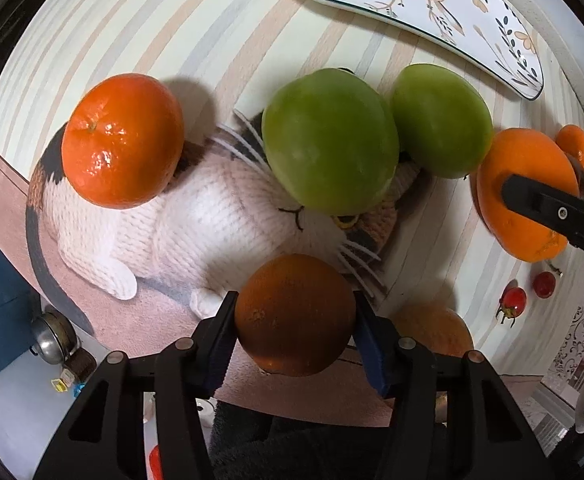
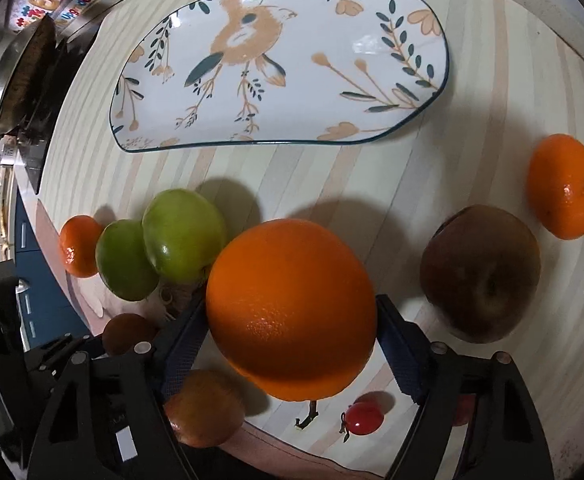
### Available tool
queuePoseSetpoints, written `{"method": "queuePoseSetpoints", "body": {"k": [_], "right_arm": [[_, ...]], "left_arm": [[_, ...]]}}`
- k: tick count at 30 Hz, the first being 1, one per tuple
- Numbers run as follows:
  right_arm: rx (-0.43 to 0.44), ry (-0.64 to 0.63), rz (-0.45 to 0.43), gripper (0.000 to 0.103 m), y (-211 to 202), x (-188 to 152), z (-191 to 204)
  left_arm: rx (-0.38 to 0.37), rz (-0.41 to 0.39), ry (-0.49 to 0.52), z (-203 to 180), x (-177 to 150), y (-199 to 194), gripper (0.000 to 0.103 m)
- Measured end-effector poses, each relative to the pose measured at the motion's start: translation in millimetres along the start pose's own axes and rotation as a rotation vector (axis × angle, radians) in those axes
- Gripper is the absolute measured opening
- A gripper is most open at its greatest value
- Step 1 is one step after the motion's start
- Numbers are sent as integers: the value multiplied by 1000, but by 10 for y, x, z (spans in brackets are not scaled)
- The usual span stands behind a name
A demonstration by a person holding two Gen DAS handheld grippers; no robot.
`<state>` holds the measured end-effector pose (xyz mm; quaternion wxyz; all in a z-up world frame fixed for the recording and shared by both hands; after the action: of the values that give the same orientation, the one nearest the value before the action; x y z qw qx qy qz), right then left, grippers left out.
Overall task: Organize fruits
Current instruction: 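Grasp a brown fruit with the left tool while the right tool grasps a large orange, then carry both fruits to the floral plate and open both tools to release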
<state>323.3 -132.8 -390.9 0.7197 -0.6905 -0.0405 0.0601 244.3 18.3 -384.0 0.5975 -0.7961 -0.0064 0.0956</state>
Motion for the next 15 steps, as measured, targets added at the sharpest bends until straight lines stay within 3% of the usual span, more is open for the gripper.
{"method": "queuePoseSetpoints", "body": {"k": [8,15], "right_arm": [[54,78,3,82,-105,-78,-107],[156,143,-84,82,-653,-39,-167]], "left_arm": [[-24,-39,9,-38,-4,-411,51],[-101,-134,37,-216,195,-1105,51]]}}
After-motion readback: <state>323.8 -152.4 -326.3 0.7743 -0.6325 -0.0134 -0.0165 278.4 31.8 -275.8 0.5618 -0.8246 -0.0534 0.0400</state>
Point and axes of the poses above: each gripper's, at about its wrist camera, not at the fingertips, and y roughly the way its jaws point, z to its left, x to its top, the point moved 3 cm from there along y, roughly the way its jaws point, and after that the axes turned 11 degrees about -x, right-handed, at the moved point
